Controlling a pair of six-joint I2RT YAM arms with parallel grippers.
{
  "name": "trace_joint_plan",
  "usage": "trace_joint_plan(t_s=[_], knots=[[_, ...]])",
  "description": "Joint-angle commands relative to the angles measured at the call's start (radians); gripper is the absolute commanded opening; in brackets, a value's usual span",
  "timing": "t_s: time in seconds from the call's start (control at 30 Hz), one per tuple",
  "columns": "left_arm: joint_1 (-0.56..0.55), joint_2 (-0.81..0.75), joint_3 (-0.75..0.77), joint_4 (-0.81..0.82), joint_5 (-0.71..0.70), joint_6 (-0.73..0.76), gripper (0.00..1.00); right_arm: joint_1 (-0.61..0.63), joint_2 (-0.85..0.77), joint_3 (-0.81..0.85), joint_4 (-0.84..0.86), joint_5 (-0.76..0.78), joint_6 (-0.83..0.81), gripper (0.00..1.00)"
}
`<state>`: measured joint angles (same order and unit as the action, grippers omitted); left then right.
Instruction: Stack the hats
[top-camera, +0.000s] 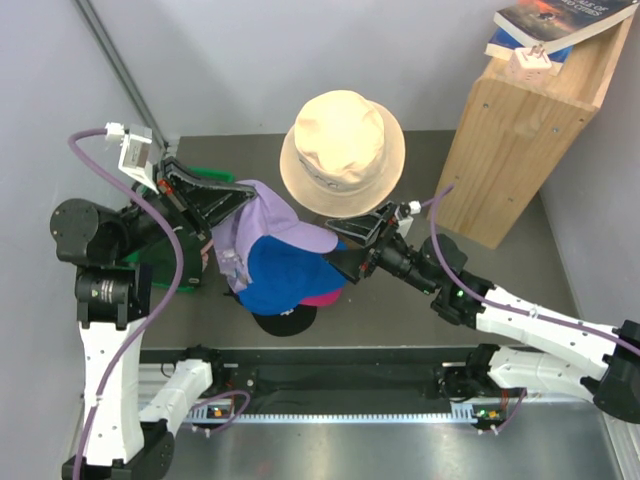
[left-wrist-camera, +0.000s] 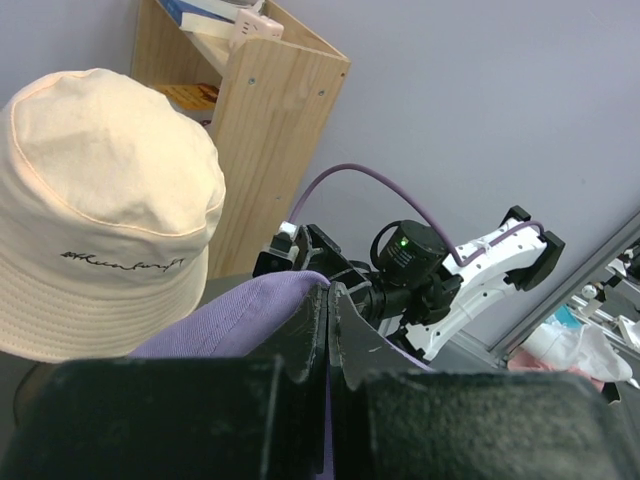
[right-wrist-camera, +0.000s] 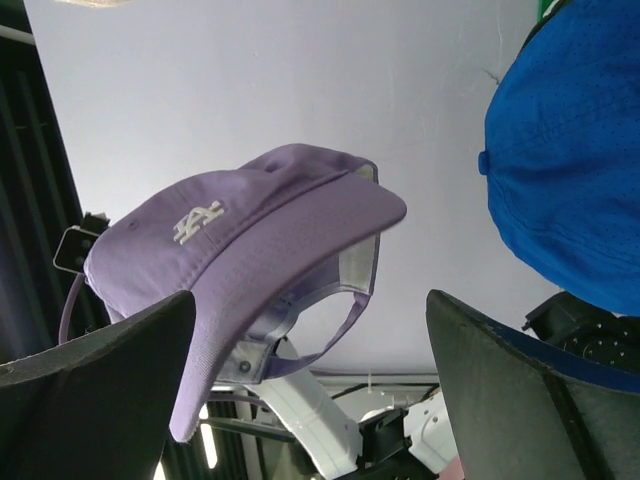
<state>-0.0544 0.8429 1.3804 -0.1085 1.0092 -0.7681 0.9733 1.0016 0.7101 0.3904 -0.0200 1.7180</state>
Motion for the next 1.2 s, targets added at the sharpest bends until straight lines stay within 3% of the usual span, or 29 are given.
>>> trace_joint_plan(t_s=[0.0, 0.37, 0.5, 0.67, 0.87, 1.0, 1.17], knots=[[-0.002, 0.013, 0.029, 0.078, -0.006, 0.001, 0.0, 0.013, -0.012, 0.009, 0.036, 0.012, 0.031, 0.97], [-0.005, 0.021, -0.018, 0.092, 0.052, -0.014, 0.0, 0.013, 0.084, 0.083, 0.119, -0.026, 0.055, 0.96], [-0.015, 0.016, -0.04, 0.101, 0.089, -0.048, 0.0, 0.015, 0.101, 0.075, 0.163, -0.024, 0.071, 0.89], [-0.021, 0.001, -0.064, -0.008, 0.092, 0.05, 0.0, 0.013, 0.101, 0.092, 0.179, -0.021, 0.086, 0.81], [-0.022, -0.005, -0.08, -0.019, 0.103, 0.052, 0.0, 0.015, 0.094, 0.098, 0.168, -0.021, 0.077, 0.57], [-0.022, 0.001, -0.081, -0.019, 0.098, 0.059, 0.0, 0.016, 0.086, 0.103, 0.15, -0.02, 0.062, 0.25], [-0.022, 0.008, -0.057, -0.123, 0.056, 0.136, 0.0, 0.016, 0.057, 0.118, 0.093, -0.009, 0.026, 0.03]])
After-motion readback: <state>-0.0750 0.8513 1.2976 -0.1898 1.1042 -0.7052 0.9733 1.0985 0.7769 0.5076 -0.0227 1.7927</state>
